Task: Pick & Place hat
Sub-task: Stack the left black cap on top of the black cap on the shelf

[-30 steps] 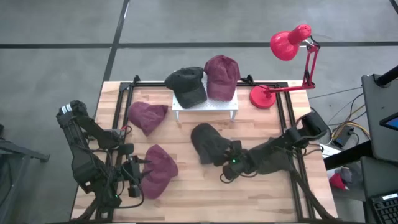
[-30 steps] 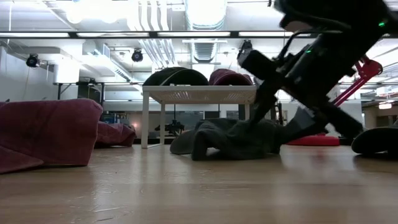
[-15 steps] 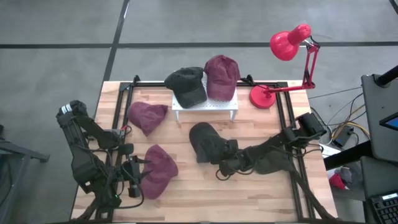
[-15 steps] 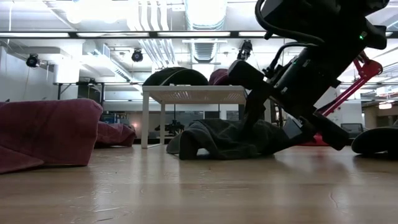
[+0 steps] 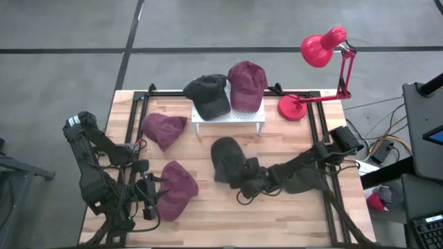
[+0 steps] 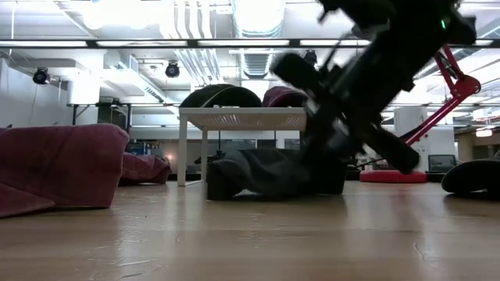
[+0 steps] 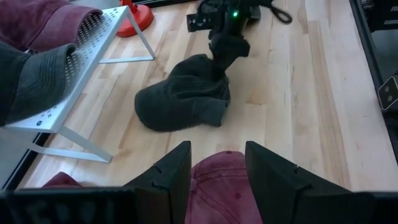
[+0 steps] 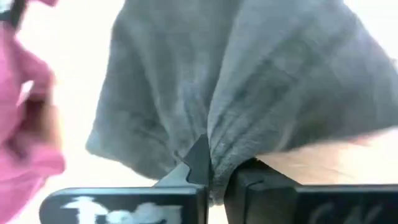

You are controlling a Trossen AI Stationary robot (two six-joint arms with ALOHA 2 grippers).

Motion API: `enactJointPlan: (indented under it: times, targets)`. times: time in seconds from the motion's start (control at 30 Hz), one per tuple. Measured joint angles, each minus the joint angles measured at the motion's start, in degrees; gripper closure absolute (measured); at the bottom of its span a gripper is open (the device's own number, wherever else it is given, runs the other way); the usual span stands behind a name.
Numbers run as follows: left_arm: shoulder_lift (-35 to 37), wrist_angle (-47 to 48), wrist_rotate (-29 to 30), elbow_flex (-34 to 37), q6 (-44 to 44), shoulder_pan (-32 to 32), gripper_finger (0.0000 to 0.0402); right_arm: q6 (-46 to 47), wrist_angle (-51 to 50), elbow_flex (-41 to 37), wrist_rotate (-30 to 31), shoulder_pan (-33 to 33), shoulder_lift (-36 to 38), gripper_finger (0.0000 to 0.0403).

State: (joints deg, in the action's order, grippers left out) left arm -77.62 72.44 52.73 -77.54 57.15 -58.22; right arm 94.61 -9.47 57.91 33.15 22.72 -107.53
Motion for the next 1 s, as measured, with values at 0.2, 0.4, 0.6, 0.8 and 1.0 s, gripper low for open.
enactJointPlan:
  times: [0.2,0.4,0.6,0.8,1.0]
  targets:
    - [0.0,0.0,0.0,0.0,0.3,0.0,0.025,-9.5,-0.9,6.4,0.3,1.3,1.2,0.0393]
    - [0.0,-1.1,3.3,0.0,0.0,0.0,0.025,-17.5,-3.9,14.1,-2.3,1.3,1.3,0.0393]
    - [0.0,-1.5,5.7,0.0,-0.1,0.0,0.025,-23.6,-11.8,22.9,-2.8,1.3,1.6,0.0394]
    - [0.0,-1.5,5.7,0.0,-0.1,0.0,0.025,-31.1,-20.3,32.0,-6.9,1.3,2.7,0.0394]
    - [0.0,-1.6,6.7,0.0,0.4,0.2,0.025,-36.9,-29.9,41.0,-11.0,1.3,4.0,0.0394]
